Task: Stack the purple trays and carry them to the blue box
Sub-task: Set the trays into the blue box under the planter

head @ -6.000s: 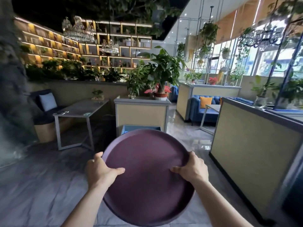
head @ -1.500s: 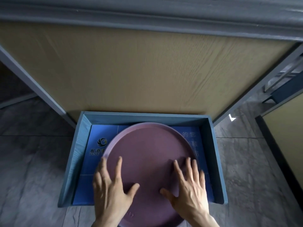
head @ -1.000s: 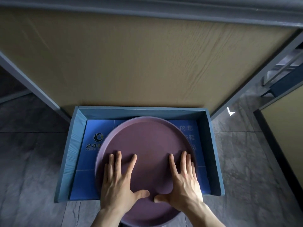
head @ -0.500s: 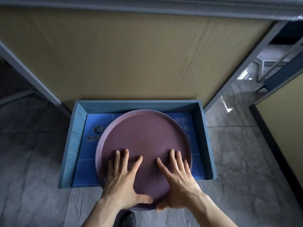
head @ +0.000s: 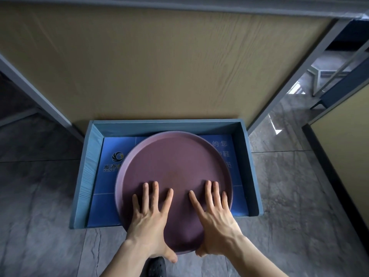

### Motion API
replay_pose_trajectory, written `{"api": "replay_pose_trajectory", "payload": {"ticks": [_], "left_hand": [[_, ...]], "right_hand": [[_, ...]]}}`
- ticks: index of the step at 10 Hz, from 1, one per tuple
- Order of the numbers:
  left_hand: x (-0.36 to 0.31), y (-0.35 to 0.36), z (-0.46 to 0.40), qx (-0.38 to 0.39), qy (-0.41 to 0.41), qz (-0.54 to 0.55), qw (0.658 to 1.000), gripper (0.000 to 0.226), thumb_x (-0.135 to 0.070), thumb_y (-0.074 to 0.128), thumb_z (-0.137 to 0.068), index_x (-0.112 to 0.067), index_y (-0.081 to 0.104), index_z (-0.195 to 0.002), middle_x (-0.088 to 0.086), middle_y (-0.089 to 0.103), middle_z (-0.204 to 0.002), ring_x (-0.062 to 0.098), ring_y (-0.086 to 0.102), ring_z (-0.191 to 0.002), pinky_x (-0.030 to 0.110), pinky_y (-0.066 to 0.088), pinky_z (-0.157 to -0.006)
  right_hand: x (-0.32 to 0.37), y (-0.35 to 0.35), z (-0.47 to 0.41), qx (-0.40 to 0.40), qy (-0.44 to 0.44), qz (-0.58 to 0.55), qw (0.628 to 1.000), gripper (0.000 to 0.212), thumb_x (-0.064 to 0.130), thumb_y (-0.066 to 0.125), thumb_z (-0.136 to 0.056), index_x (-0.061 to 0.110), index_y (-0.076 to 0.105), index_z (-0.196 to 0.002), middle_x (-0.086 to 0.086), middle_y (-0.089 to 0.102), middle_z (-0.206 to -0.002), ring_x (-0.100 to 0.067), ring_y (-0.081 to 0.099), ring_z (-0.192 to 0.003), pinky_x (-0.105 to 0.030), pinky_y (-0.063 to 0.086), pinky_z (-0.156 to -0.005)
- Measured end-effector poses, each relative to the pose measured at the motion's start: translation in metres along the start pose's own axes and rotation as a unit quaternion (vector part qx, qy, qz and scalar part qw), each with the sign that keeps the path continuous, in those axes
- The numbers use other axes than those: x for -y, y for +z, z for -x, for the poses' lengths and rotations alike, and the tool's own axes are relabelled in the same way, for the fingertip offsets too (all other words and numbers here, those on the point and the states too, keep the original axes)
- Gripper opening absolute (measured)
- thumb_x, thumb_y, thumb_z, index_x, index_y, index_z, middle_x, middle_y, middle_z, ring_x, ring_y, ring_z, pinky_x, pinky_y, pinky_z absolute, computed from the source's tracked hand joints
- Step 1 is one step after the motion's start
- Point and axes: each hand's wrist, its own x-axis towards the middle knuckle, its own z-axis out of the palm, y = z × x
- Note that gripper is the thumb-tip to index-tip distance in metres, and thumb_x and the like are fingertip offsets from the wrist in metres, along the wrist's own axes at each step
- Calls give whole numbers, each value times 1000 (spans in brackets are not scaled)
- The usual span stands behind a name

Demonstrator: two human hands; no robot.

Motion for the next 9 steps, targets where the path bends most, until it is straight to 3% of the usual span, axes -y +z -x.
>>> {"api": "replay_pose_trajectory", "payload": {"ticks": [3, 6, 8, 9], "left_hand": [[-2, -1, 1, -3, -3, -2, 1000, 174, -81, 78, -29, -25, -41, -143, 23, -44, -153, 47, -41, -140, 71, -9, -116], [-5, -3, 0, 2, -15, -11, 1000, 175, -82, 78, -24, -29, -33, -149, 20, -37, -158, 47, -35, -143, 68, -6, -117], [-2, -2, 4, -18, -9, 0, 1000, 173, -83, 75, -24, -33, -38, -145, 16, -42, -156, 43, -38, -143, 65, -8, -120], [-2, -4, 16, -21, -3, 29, 999, 165, -83, 73, -27, -41, -40, -140, 10, -41, -158, 36, -36, -146, 61, -7, -121]], "right_hand": [[2, -1, 1, -6, 0, 8, 1000, 156, 62, 84, -49, 26, -26, -154, -33, -33, -154, -54, -32, -142, -67, -2, -119], [0, 3, 0, -11, 3, 20, 1000, 159, 64, 86, -47, 26, -23, -155, -33, -32, -155, -53, -30, -143, -66, -1, -119], [-5, 1, 1, -11, 4, -22, 1000, 164, 79, 83, -38, 36, -25, -154, -26, -37, -157, -43, -38, -143, -62, -7, -121], [-7, -10, 7, -8, 7, -69, 998, 152, 91, 69, -41, 42, -17, -156, -16, -33, -161, -36, -37, -145, -59, -12, -121]]}}
